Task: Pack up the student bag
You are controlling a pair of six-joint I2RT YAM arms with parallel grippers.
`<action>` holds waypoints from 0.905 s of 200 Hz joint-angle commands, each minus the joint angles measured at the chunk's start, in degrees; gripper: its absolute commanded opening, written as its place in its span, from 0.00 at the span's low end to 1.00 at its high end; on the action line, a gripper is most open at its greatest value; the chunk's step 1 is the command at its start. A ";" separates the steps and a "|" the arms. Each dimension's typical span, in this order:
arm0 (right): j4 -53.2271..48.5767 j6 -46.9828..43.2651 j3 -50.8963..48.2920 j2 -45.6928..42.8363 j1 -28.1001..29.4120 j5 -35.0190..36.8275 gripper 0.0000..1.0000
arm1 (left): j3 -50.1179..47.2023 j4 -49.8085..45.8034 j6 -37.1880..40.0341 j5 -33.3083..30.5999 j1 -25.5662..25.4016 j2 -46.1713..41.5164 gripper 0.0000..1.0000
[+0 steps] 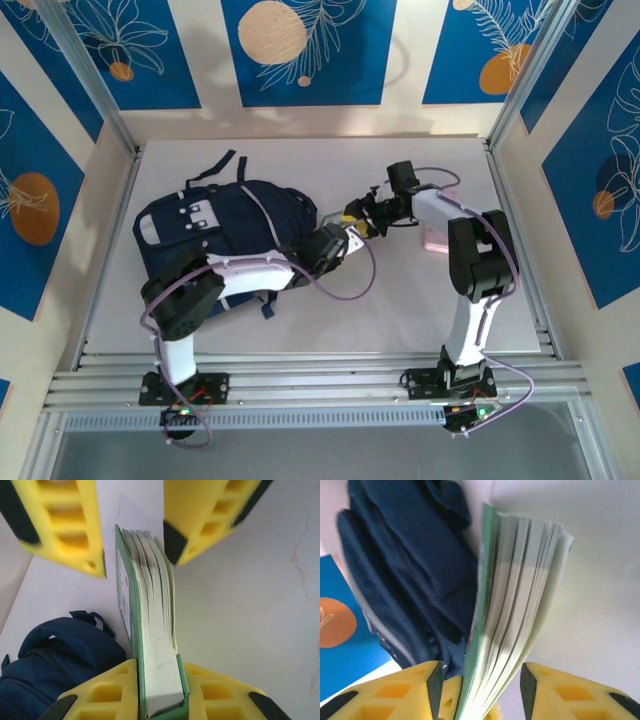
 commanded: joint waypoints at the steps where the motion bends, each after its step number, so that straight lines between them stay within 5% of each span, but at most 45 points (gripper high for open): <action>1: -4.05 0.25 1.35 -7.27 -2.78 2.51 0.51 | 1.23 -3.69 -3.50 2.56 0.50 -3.48 0.14; 58: -8.32 -1.62 0.43 -19.42 -6.91 9.78 0.55 | 5.64 -12.64 -9.50 7.14 1.02 -10.24 0.14; 114: -1.02 -4.28 -10.04 -29.94 -5.64 10.57 0.56 | 12.03 -25.56 -20.98 26.22 6.68 -17.85 0.12; 157: 20.91 -7.05 -26.12 -41.58 -0.91 11.41 0.55 | 10.71 -26.58 -27.32 48.25 15.69 -24.10 0.10; 181: 36.79 -18.96 -35.48 -48.06 5.02 13.15 0.57 | 9.52 -24.74 -28.83 56.79 18.49 -26.57 0.12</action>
